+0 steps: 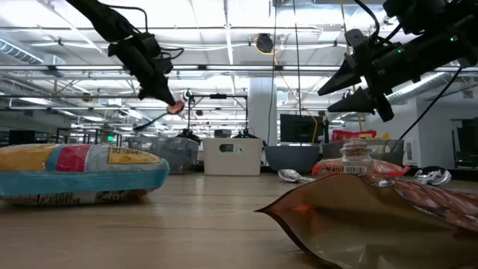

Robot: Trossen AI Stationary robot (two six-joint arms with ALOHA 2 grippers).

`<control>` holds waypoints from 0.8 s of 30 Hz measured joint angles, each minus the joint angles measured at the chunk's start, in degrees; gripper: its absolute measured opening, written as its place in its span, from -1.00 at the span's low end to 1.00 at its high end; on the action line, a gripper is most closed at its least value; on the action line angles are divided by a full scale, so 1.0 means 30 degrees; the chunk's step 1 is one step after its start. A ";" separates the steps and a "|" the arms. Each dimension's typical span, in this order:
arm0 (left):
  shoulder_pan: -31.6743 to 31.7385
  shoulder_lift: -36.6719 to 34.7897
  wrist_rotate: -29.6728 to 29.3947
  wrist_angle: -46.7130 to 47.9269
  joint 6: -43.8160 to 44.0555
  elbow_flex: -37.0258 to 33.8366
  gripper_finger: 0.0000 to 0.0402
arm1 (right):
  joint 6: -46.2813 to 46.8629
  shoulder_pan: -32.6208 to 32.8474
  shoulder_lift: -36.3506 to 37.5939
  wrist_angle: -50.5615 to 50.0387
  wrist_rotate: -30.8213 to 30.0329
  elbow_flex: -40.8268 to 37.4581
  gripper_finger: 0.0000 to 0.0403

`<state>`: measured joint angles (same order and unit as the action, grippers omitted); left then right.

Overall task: Pick & Place Food Item
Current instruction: Put the blue spoon into the left black bin

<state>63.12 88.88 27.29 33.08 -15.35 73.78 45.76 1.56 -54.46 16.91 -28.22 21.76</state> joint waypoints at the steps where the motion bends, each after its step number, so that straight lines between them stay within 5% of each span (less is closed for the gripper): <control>1: -0.0084 0.0148 -0.0011 0.0000 0.0000 0.0004 -0.98 | 0.0000 0.0000 0.0000 -0.0003 0.0000 0.0000 0.05; 24: -0.1729 0.2036 -0.1049 -0.0088 -0.0350 0.0015 -0.99 | -0.0350 0.0000 0.0001 -0.0358 0.0002 0.0000 0.05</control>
<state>57.93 94.99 24.14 32.82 -16.40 73.82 44.71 1.56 -54.45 15.83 -28.21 21.76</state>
